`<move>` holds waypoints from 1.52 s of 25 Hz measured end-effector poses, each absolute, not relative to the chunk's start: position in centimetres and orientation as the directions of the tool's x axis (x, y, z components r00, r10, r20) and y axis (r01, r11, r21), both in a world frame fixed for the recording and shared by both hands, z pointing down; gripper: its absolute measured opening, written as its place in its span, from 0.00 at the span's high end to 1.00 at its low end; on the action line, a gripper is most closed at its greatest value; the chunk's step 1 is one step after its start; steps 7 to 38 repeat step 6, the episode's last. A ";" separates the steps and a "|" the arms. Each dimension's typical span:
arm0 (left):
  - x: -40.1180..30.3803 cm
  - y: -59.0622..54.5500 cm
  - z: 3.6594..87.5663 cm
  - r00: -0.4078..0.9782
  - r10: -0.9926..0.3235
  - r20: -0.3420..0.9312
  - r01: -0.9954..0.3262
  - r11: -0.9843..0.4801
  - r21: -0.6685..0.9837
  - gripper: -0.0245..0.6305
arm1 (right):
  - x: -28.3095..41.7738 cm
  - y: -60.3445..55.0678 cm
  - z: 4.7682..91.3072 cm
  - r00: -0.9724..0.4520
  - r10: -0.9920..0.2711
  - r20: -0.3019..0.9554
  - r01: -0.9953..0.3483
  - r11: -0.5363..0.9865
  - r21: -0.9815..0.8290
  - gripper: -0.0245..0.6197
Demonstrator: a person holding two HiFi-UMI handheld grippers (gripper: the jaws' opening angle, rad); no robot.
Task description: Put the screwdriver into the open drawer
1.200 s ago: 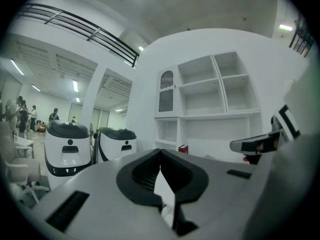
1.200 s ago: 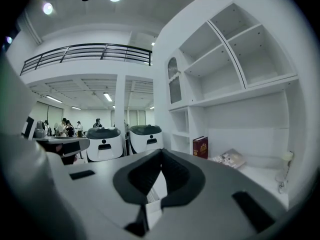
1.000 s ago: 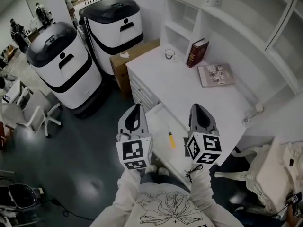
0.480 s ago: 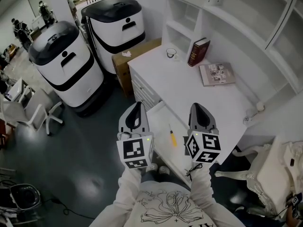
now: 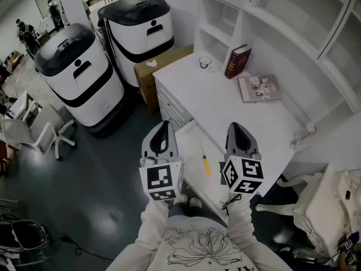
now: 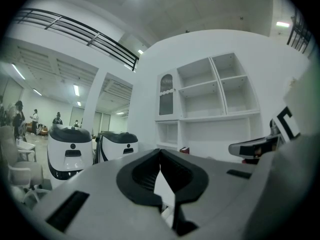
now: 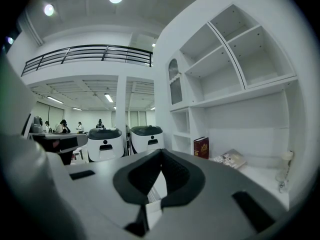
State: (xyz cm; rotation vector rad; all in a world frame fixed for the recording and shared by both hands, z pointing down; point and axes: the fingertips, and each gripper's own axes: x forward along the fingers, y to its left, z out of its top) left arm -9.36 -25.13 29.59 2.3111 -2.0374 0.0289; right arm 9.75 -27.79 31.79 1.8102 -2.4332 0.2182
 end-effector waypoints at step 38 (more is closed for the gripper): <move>-9.6 -25.3 29.8 0.124 -0.991 0.055 -0.992 -0.122 0.028 0.96 | 9.6 -28.1 32.2 -0.281 -0.945 0.168 -0.960 0.278 -0.042 0.96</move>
